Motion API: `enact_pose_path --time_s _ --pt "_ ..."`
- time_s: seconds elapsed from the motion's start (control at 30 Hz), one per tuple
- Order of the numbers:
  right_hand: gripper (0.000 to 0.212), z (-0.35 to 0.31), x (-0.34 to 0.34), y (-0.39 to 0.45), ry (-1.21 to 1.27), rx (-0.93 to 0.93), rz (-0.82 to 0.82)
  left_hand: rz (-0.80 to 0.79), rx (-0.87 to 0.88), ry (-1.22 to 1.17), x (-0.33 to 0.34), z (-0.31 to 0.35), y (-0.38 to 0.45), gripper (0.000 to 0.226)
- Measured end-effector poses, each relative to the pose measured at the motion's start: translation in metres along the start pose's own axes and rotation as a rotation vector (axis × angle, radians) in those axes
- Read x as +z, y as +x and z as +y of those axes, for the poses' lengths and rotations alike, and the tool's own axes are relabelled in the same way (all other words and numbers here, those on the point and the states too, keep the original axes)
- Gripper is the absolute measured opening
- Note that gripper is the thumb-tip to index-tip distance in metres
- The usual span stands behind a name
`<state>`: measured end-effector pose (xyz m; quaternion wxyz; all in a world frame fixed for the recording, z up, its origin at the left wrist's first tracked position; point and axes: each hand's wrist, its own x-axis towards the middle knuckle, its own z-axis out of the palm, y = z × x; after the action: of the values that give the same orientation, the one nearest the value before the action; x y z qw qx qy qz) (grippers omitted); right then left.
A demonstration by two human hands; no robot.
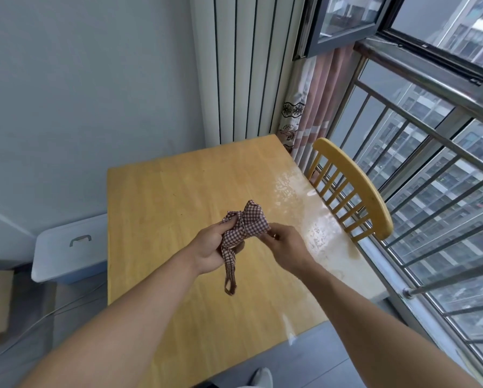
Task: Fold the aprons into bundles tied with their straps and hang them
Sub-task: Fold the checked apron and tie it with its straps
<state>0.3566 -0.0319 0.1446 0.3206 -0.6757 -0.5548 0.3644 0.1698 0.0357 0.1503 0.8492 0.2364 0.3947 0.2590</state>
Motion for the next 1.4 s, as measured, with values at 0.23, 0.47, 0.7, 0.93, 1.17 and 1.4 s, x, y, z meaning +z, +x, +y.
enact_pose_path --time_s 0.23,0.47,0.7,0.93,1.17,1.4 --pt "0.036 -0.014 0.019 -0.011 0.164 0.069 -0.053 0.265 0.082 0.011 0.009 -0.014 0.009 0.029" --pt "0.051 -0.011 0.015 -0.005 0.418 0.218 0.014 0.08 -0.091 -0.23 -0.001 -0.007 -0.008 0.06" --pt "0.053 -0.008 0.005 -0.001 0.484 0.148 -0.253 0.013 -0.194 -0.082 -0.013 -0.006 -0.015 0.04" --pt "0.052 -0.005 0.016 0.0 0.415 0.187 -0.395 0.219 -0.013 -0.123 -0.033 -0.009 -0.009 0.038" --pt "0.052 0.005 0.049 0.015 0.303 0.388 -0.329 0.427 0.243 0.137 -0.066 -0.018 -0.014 0.008" --pt "0.044 0.037 0.097 0.046 -0.013 0.548 -0.387 0.525 0.319 0.788 -0.115 -0.051 0.005 0.009"
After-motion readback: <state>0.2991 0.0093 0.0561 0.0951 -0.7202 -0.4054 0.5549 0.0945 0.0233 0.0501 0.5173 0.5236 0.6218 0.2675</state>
